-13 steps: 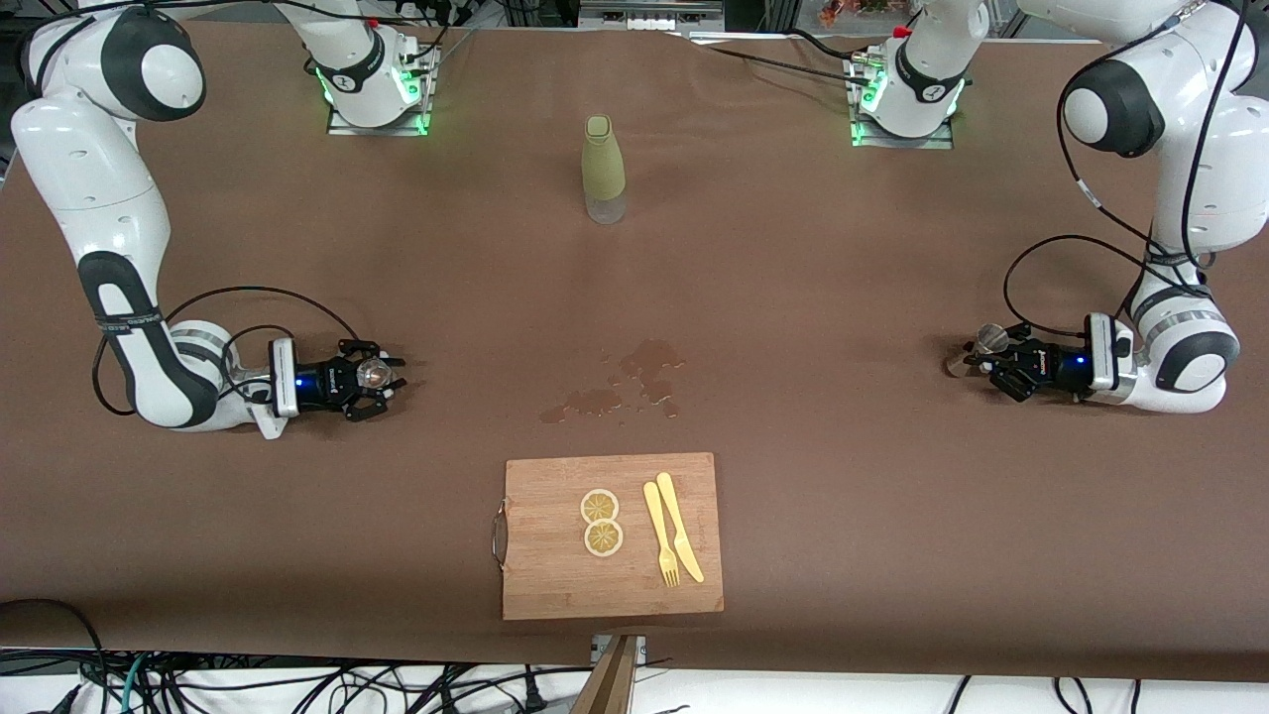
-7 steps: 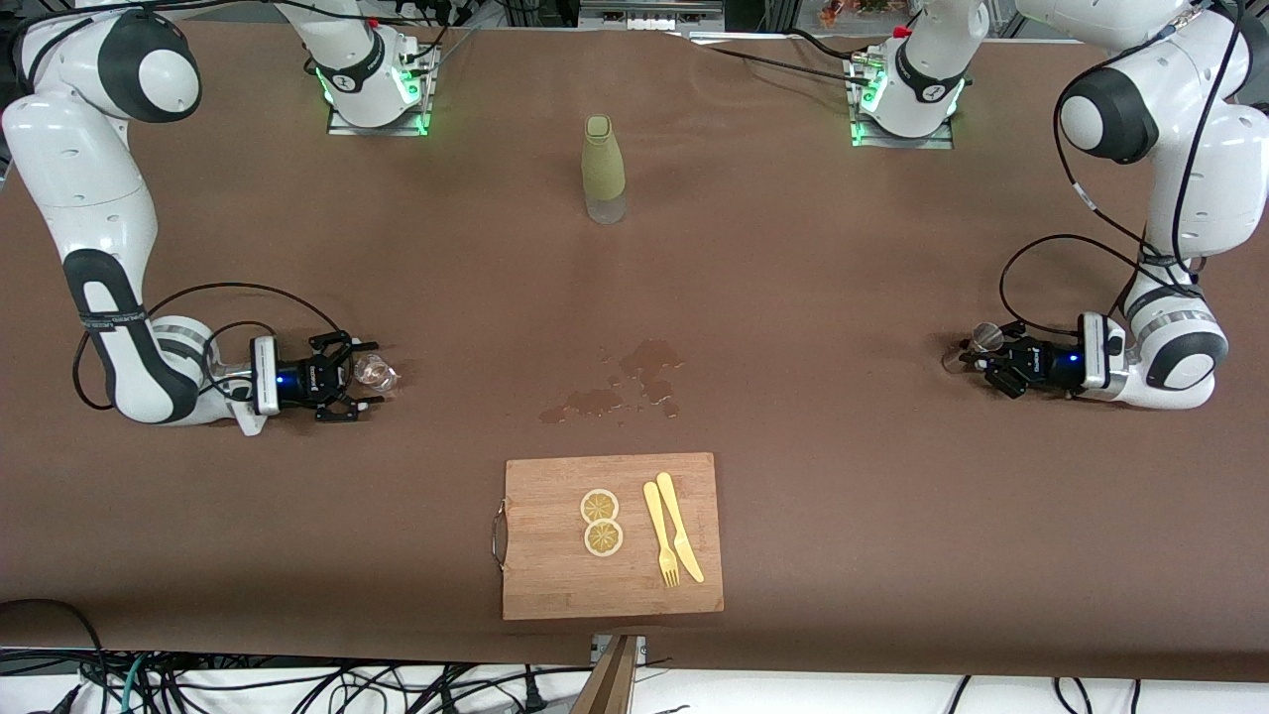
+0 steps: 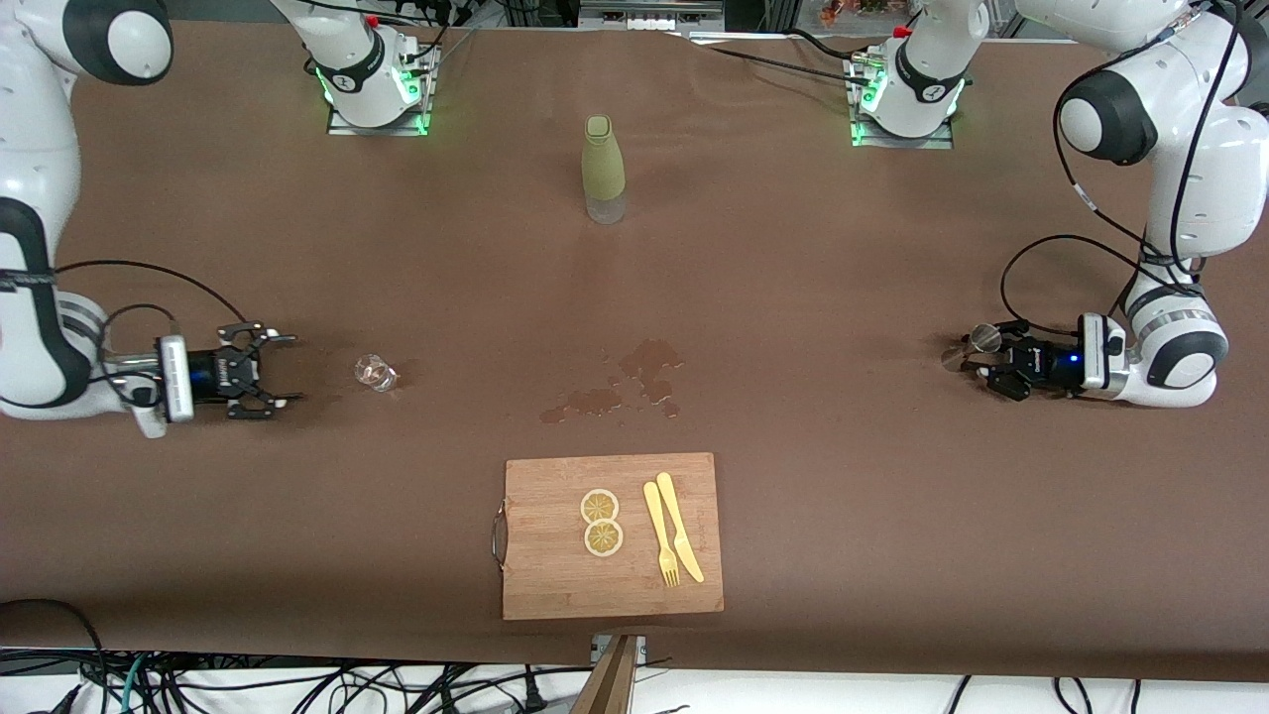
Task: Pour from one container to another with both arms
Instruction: 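Open both grippers and release the glass cup and jigger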
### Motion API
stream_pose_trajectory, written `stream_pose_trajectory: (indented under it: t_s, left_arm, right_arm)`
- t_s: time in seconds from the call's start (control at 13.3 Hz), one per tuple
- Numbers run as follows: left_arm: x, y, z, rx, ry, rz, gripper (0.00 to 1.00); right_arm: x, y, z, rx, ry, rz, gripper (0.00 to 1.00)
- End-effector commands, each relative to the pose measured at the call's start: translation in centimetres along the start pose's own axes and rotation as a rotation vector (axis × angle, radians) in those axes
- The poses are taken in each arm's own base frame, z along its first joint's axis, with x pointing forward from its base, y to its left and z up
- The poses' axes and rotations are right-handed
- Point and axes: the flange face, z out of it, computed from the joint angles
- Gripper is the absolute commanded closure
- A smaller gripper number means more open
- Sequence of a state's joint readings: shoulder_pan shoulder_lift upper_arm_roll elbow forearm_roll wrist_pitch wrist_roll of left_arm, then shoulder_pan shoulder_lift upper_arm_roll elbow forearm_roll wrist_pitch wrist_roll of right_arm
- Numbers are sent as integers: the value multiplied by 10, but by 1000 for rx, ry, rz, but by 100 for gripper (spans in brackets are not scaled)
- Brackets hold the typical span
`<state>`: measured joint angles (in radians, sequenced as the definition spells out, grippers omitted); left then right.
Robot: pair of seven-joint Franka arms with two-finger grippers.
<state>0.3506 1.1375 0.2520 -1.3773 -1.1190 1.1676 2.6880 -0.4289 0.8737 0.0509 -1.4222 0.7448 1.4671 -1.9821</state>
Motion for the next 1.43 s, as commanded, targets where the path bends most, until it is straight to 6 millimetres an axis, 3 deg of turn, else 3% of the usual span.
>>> stream_pose_trajectory:
  t_s: [0.0,0.23,0.38,0.75,1.05,1.2,1.35]
  left_arm:
    - [31,-19,-23,-9,-127,-85,0]
    - [71,-39,-34,-11,-257,-408,0]
    - [105,-43,-45,14,-354,-686,0]
    - [219,-71,-47,124,-641,-1056,0]
    - [315,-90,-10,289,-871,-1311,0]
    - [355,-95,15,390,-955,-1411,0]
    - [389,-98,39,477,-1035,-1460,0]
  right_arm:
    - [55,-34,-41,-42,-164,194,0]
    - [109,-64,-73,-128,-352,388,0]
    - [163,-89,-84,-217,-488,499,0]
    - [238,-137,-80,-342,-639,722,0]
    - [303,-185,-60,-551,-776,895,0]
    - [322,-203,-50,-675,-779,1036,0]
    - [328,-222,-44,-759,-767,1107,0]
